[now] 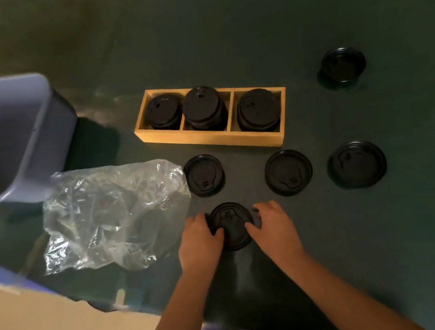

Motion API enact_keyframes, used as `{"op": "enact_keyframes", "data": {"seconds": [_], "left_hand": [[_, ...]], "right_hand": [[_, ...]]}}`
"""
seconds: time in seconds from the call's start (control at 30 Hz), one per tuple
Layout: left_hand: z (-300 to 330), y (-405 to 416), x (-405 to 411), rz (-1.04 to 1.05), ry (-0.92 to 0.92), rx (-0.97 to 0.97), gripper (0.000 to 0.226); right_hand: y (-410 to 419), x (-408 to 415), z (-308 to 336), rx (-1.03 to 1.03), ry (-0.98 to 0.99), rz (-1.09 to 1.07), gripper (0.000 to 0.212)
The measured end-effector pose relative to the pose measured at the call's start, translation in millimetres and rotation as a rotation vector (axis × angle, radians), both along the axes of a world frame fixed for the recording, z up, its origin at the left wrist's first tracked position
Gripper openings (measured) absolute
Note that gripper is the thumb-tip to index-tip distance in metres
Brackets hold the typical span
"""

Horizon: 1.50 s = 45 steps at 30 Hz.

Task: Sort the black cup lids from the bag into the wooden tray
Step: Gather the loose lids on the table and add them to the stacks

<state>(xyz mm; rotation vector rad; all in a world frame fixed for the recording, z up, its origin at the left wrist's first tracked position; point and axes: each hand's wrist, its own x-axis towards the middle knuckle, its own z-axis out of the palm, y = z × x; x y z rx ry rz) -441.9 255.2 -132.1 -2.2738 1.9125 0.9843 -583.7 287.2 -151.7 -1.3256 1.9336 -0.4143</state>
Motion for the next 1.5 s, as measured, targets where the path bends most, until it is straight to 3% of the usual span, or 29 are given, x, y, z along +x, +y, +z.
{"op": "enact_keyframes", "data": {"seconds": [0.13,0.23,0.33,0.47,0.53,0.6,0.8,0.9,0.97,1.03,1.17,1.3,1.37,1.43,1.5], "left_hand": [[-5.0,-0.8,4.3,0.205,0.179,-0.036,0.030],[-2.9,-0.6,12.3,0.477,0.490,0.072,0.019],[2.6,2.3,22.5,0.694,0.787,0.247,0.016],[11.3,3.2,35.8,0.790,0.947,0.232,0.019],[14.3,2.0,41.5,0.826,0.974,0.212,0.017],[16.3,2.5,47.0,0.845,1.009,0.209,0.015],[19.2,11.5,61.7,0.874,1.138,0.198,0.018],[20.7,14.1,68.4,0.900,1.157,0.171,0.029],[22.8,14.3,66.9,0.891,1.167,0.142,0.034],[25.9,12.3,58.3,0.839,1.180,0.117,0.036],[33.2,3.9,25.2,0.724,1.261,0.158,0.030],[34.4,-0.6,-5.3,0.635,1.155,0.160,0.016],[28.5,1.0,-15.3,0.575,1.114,0.133,0.025],[24.1,2.5,-21.6,0.589,1.116,0.150,0.032],[22.9,2.0,-25.0,0.629,1.141,0.185,0.034]], "right_hand": [[-9.9,10.8,-2.3,-0.021,0.013,-0.125,0.016],[-18.7,8.9,2.7,-0.039,-0.235,-0.268,0.009],[-30.1,8.7,9.6,0.003,-0.453,-0.271,0.004],[-55.4,12.8,14.1,-0.020,-0.566,-0.263,0.011],[-76.5,15.0,12.6,-0.008,-0.494,-0.303,0.033],[-96.3,21.2,9.7,0.019,-0.334,-0.312,0.042],[-113.8,32.9,6.3,-0.006,-0.001,-0.239,0.014],[-101.4,16.1,15.0,-0.097,-0.185,-0.411,0.004],[-82.0,5.4,27.8,-0.196,-0.445,-0.565,0.012],[-63.2,-0.2,39.0,-0.222,-0.570,-0.541,0.017],[-45.9,2.9,45.4,-0.206,-0.411,-0.352,0.016],[-39.1,-7.7,38.9,-0.239,-0.215,-0.283,0.013],[-34.4,-16.8,35.8,-0.227,-0.198,-0.201,0.011],[-29.9,-33.5,33.8,-0.263,-0.174,-0.264,0.020],[-27.4,-59.5,31.0,-0.356,-0.001,-0.436,0.034]]}}
